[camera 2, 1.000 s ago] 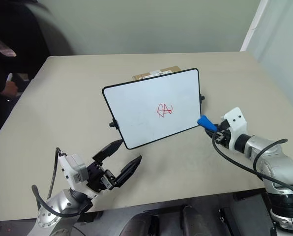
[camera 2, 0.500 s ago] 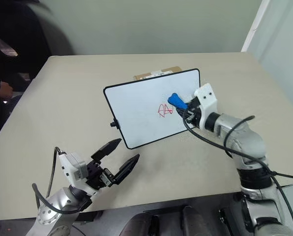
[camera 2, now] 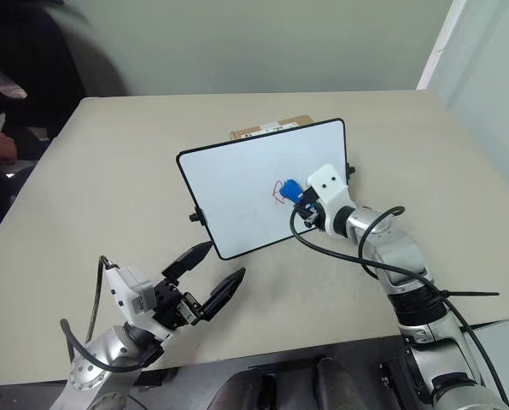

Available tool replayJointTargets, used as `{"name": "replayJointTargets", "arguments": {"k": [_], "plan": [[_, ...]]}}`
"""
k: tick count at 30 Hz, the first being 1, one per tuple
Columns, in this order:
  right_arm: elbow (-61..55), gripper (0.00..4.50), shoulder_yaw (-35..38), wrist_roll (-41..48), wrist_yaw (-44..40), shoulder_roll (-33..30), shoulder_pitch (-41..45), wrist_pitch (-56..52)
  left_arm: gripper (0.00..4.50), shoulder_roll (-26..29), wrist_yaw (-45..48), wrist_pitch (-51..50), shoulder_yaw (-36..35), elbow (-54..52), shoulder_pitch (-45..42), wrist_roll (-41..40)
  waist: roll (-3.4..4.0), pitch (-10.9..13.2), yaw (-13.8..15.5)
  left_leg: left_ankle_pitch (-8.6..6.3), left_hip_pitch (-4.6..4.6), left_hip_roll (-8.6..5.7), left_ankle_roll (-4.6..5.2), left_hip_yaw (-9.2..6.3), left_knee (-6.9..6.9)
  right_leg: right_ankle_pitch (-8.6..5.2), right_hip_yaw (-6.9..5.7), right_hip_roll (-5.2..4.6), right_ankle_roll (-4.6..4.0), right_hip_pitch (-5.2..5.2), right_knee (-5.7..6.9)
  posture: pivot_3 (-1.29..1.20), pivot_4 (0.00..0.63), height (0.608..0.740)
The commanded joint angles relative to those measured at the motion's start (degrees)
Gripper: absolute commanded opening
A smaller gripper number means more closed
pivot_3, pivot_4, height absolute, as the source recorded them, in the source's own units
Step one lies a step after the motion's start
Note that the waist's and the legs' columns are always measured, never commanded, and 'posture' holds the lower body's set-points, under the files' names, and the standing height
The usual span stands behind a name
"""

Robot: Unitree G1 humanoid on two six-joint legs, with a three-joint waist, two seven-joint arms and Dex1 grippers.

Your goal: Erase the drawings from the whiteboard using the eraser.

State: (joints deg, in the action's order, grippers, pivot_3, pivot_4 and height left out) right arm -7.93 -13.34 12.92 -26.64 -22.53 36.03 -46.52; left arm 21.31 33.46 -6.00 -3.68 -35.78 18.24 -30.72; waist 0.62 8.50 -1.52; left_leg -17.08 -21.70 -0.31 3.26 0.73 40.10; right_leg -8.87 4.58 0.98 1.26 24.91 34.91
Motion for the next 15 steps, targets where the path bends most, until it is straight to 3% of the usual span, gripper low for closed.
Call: {"name": "replayJointTargets", "arguments": {"k": [1,8,15], "plan": [[-0.07,1.57,-0.83,-1.80,-0.19,-0.82,-0.40,-1.38,4.50,-0.39,-0.02,1.48,0.03,-1.57,0.35,0.41,0.00,0.00,0.00,0.00,0.00,0.00,0.00,0.00,0.00,0.04,0.00,0.00,-0.02,0.00,0.01,0.00,0.150,0.740],[-1.43,1.57,-1.08,-2.53,-1.40,-2.02,-0.37,-2.88,4.50,-0.76,0.14,1.77,0.33,-1.56,0.50,0.55,0.00,0.00,0.00,-0.01,0.00,0.00,0.03,-0.02,-0.01,0.18,0.00,0.01,-0.10,0.02,0.05,0.00,0.150,0.740],[-2.10,1.57,4.58,-1.64,1.32,1.04,5.11,-0.89,4.50,-0.79,0.29,1.56,0.27,-1.51,0.38,0.06,0.01,0.01,-0.14,0.05,-0.17,-0.01,-0.07,-0.01,-0.01,0.17,0.03,0.02,-0.08,0.19,0.02,0.00,0.150,0.740]]}}
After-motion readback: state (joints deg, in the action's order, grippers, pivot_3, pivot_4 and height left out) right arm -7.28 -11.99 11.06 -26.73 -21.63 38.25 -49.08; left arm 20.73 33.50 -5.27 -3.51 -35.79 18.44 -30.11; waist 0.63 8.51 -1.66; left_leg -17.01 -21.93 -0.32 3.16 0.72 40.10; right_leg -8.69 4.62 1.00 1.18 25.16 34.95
